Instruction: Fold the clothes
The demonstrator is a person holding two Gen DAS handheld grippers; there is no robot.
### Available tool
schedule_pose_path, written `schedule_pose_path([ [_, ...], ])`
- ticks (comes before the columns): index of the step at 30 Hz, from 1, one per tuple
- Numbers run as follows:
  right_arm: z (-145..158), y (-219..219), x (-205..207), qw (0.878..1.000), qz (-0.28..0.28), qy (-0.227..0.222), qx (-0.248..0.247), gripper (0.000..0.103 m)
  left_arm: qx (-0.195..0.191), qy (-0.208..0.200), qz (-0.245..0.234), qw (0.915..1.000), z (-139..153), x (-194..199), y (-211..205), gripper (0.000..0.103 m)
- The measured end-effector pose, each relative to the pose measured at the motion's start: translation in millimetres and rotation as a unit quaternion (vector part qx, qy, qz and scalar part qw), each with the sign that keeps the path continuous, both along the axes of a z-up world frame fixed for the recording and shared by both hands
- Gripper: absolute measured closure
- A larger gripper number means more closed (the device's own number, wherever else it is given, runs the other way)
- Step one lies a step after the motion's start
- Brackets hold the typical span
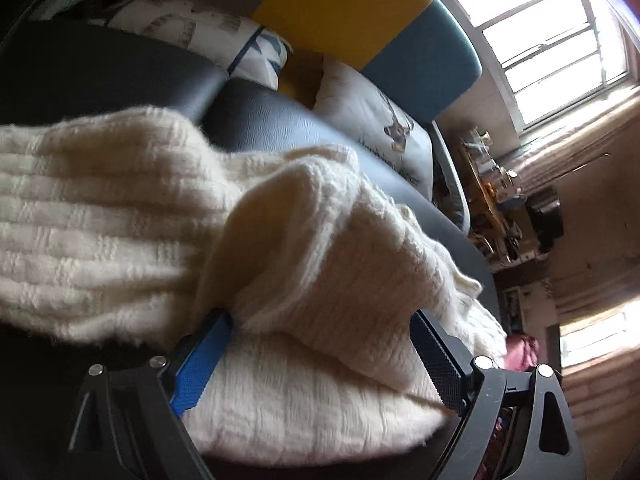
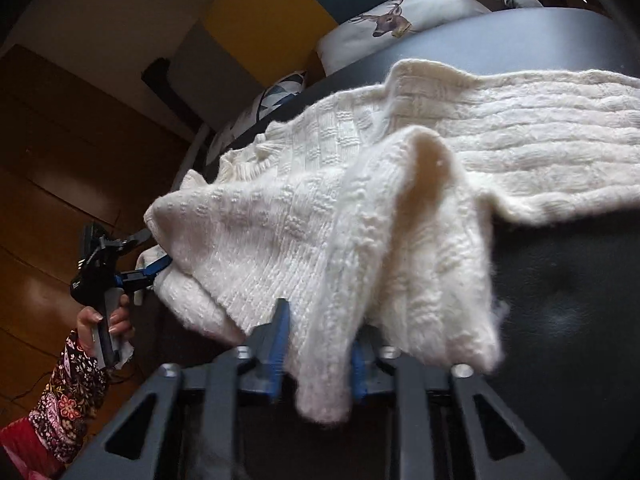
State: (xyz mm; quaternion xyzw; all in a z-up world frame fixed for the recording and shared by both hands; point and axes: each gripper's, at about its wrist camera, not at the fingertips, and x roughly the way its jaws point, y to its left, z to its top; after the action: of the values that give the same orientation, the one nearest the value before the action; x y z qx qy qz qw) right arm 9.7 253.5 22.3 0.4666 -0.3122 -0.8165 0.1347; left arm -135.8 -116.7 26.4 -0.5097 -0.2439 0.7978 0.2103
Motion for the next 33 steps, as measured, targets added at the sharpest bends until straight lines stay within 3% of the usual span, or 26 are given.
schedule_pose_path([
  [4, 4, 3, 1, 1.000, -0.012, 0.004, -0.010, 0.095, -0.033, 0.015, 0.016, 0.9992, 3, -5, 1, 0.015],
  [6, 8, 8, 5, 1.000, -0.018, 0.010, -0.016, 0.095, -0.069, 0.044, 0.018, 0.9965, 9, -3, -1, 0.014],
  [8, 9, 9, 7, 1.000, -0.016, 0.011, -0.017, 0.095, -0.110, 0.065, 0.007, 0.9918, 10, -6, 4, 0.014],
  [11, 3, 8, 5, 1.000, -0.015, 0.005, -0.016, 0.095, -0.119, 0.071, -0.028, 0.9900, 2, -8, 13, 0.015],
  [13, -2, 8, 4, 0.999, -0.021, 0.001, -0.024, 0.095, -0.137, 0.077, -0.039, 0.9868, -3, -9, 20, 0.036],
  [14, -3, 8, 3, 0.999, -0.025, 0.000, -0.030, 0.095, -0.149, 0.076, -0.041, 0.9851, -4, -11, 22, 0.076],
  [15, -4, 8, 2, 0.999, -0.029, -0.001, -0.035, 0.096, -0.155, 0.067, -0.039, 0.9848, -5, -13, 23, 0.095],
  [19, 5, 14, 3, 0.997, -0.046, 0.003, -0.067, 0.096, -0.142, 0.073, -0.047, 0.9861, 18, -8, 19, 0.096],
  [27, 79, 20, 24, 0.993, -0.032, 0.077, -0.089, 0.097, -0.098, 0.121, -0.095, 0.9832, 106, 49, 4, 0.096],
  [29, 98, 22, 34, 0.991, -0.029, 0.095, -0.092, 0.097, -0.068, 0.120, -0.101, 0.9852, 121, 69, -7, 0.096],
  [33, 125, 22, 60, 0.988, -0.019, 0.116, -0.097, 0.097, -0.053, 0.104, -0.117, 0.9863, 128, 110, -16, 0.096],
])
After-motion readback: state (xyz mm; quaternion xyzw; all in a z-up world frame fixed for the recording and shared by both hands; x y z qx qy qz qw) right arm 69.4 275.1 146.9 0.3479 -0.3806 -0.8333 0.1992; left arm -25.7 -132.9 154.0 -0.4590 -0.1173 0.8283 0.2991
